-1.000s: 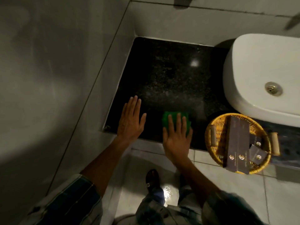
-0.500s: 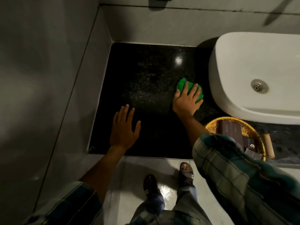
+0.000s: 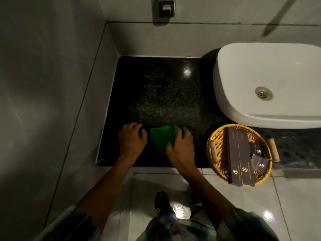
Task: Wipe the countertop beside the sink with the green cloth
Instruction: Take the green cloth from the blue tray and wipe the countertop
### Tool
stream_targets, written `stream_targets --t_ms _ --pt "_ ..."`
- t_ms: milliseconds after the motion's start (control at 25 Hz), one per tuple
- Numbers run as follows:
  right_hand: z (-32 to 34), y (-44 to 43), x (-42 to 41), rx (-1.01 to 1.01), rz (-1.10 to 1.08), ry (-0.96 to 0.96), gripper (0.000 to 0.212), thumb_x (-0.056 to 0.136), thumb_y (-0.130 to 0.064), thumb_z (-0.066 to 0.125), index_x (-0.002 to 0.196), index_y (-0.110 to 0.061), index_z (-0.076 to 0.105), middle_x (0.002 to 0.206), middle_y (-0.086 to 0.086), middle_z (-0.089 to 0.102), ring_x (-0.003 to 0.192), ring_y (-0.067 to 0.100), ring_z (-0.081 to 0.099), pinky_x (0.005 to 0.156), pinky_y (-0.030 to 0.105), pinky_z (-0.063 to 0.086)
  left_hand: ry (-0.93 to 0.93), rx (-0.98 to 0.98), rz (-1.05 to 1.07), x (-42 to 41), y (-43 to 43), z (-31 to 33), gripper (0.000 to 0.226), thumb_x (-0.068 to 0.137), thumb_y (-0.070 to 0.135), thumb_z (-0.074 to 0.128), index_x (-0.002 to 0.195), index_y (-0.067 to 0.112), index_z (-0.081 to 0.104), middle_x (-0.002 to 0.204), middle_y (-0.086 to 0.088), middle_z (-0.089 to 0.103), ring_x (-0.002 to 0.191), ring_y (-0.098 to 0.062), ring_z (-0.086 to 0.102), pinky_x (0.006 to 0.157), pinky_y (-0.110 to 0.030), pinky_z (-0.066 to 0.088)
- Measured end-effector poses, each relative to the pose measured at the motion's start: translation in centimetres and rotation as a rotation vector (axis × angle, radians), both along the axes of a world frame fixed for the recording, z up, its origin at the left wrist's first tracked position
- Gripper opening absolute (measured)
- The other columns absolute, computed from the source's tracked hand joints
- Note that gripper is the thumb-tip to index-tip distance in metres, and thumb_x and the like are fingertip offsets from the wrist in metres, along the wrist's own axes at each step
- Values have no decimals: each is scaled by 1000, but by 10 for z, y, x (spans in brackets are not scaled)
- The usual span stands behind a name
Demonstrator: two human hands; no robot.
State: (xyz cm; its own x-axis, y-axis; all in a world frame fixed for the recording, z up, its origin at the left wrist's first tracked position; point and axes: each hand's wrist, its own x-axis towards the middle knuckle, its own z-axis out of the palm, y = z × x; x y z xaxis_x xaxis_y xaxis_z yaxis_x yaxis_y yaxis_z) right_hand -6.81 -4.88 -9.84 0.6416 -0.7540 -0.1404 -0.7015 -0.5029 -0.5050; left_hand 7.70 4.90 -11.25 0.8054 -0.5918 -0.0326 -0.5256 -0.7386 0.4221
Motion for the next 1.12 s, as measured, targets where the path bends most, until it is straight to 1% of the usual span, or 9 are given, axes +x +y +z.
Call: stream_targets --t_ms 120,240,440,560,640,720,800,920,1120 --pt "6 -25 3 316 -155 116 70 77 -47 69 129 -7 43 127 18 51 115 35 54 94 47 50 351 140 178 -33 -1 17 59 84 67 47 57 16 59 66 -7 66 64 -28 63 56 -29 44" --pt "6 -38 18 691 -283 18 60 70 -33 80 119 -8 55 116 11 63 97 23 63 80 37 56 631 -39 285 -47 -2 24 31 79 49 71 76 18 65 82 -8 70 75 -23 65 64 -32 53" --pt "32 -87 51 567 -213 -298 44 71 -20 79 99 -23 46 98 3 61 83 17 58 71 28 48 986 -595 439 -26 -58 46 30 81 11 74 99 18 51 103 -6 60 77 -9 61 60 -31 54" --pt "46 -130 73 472 -200 -473 39 75 -15 76 101 -20 47 98 6 63 85 21 62 78 35 52 765 -717 329 1 -114 58 37 81 -3 67 109 14 48 112 -15 54 87 -21 61 70 -41 57" --pt "46 -158 79 392 -157 -433 44 77 -10 72 115 -12 50 110 15 61 97 27 62 86 36 50 541 -507 200 13 -145 55 30 85 3 65 113 11 60 125 -17 53 107 -28 59 92 -43 53" --pt "38 -171 73 346 -16 -165 48 80 -6 66 126 -4 51 124 24 55 112 35 57 95 34 45 505 -225 123 12 -157 49 32 91 9 59 123 11 62 140 -15 45 123 -28 52 108 -35 42" --pt "32 -163 68 367 110 88 47 84 -6 59 130 -3 52 134 24 51 119 37 54 99 33 42 521 15 90 9 -150 40 41 94 17 55 135 13 53 152 -14 30 135 -30 38 113 -33 31" --pt "47 -142 58 349 168 37 50 86 -2 52 135 -3 48 138 24 43 123 37 49 105 30 37 267 218 48 -4 -135 47 57 91 30 56 144 24 37 158 -10 14 142 -34 19 115 -46 26" --pt "87 -137 -42 148 36 -159 29 84 -3 59 111 -10 67 112 13 68 102 27 64 88 25 44 261 -178 -128 -86 -115 72 33 82 31 67 112 20 59 118 -11 54 106 -33 59 86 -41 51"
